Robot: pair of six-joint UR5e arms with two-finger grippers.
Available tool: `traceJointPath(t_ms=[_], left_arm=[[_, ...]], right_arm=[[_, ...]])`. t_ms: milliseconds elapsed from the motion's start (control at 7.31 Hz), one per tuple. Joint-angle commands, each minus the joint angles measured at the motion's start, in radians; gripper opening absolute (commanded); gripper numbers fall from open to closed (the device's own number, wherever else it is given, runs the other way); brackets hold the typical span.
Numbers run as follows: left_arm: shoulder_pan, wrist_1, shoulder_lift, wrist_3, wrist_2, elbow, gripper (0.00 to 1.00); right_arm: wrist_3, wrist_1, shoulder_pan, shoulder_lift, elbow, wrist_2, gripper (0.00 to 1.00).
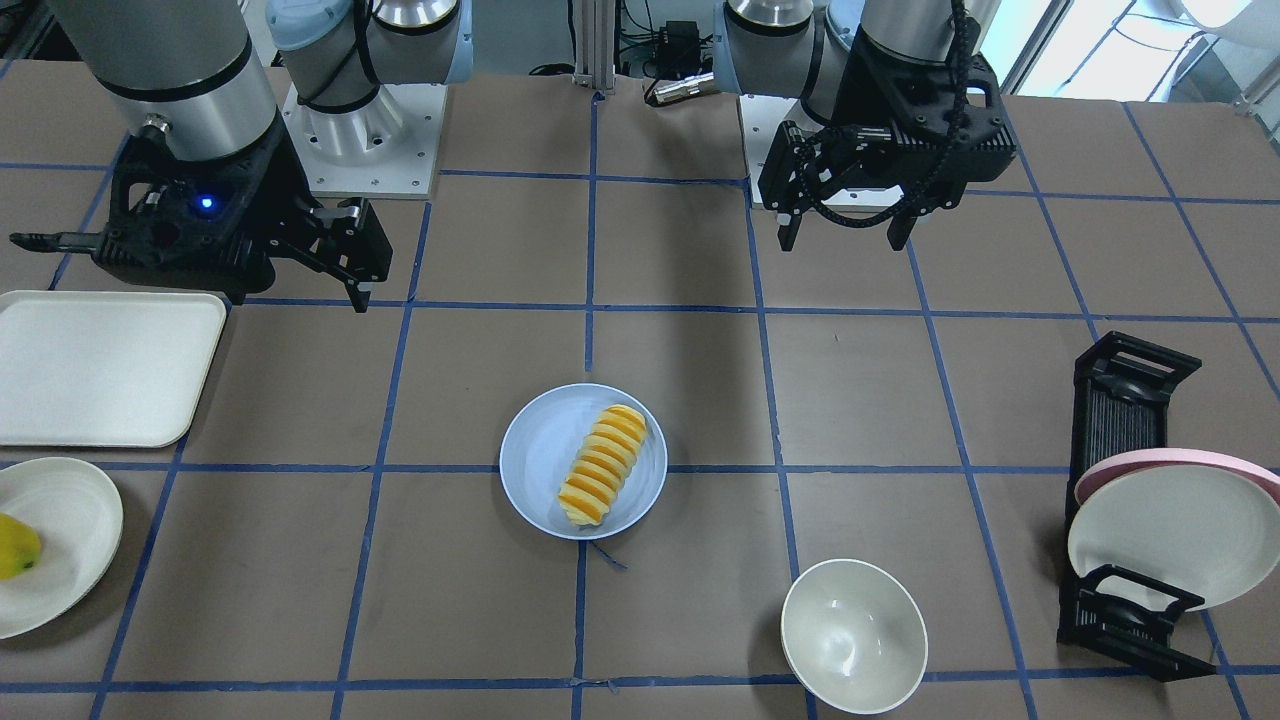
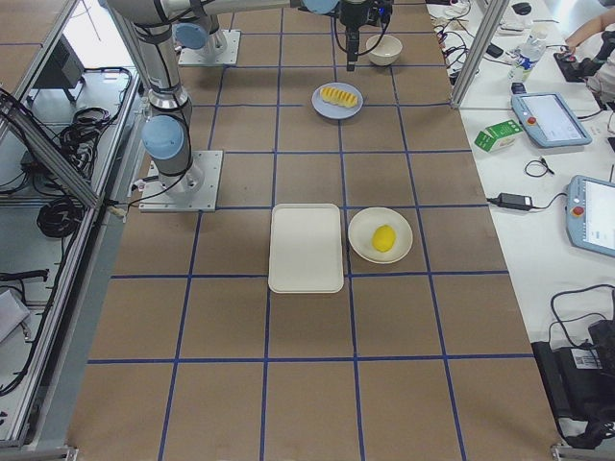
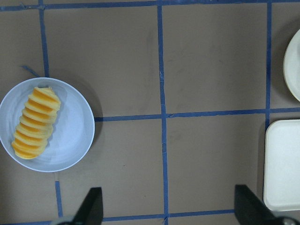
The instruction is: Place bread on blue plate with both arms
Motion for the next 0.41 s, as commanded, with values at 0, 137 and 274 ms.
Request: traceJointPath(t_ms=[0,137,274], left_arm=[[0.000,0.000,0.001,0.002,0.007,0.000,1.00],[0.000,0.000,0.001,0.005,0.008,0.000,1.00],[0.000,0.000,0.001,0.005,0.008,0.000,1.00]], right_arm=[[-0.082,-0.008,-0.015,0.002,0.002,0.001,1.00],[-0.089,-0.005,-0.042,0.000,0.003,0.002,1.00],[-0.127,-0.004,-0.058,-0.007,0.003,0.002,1.00]])
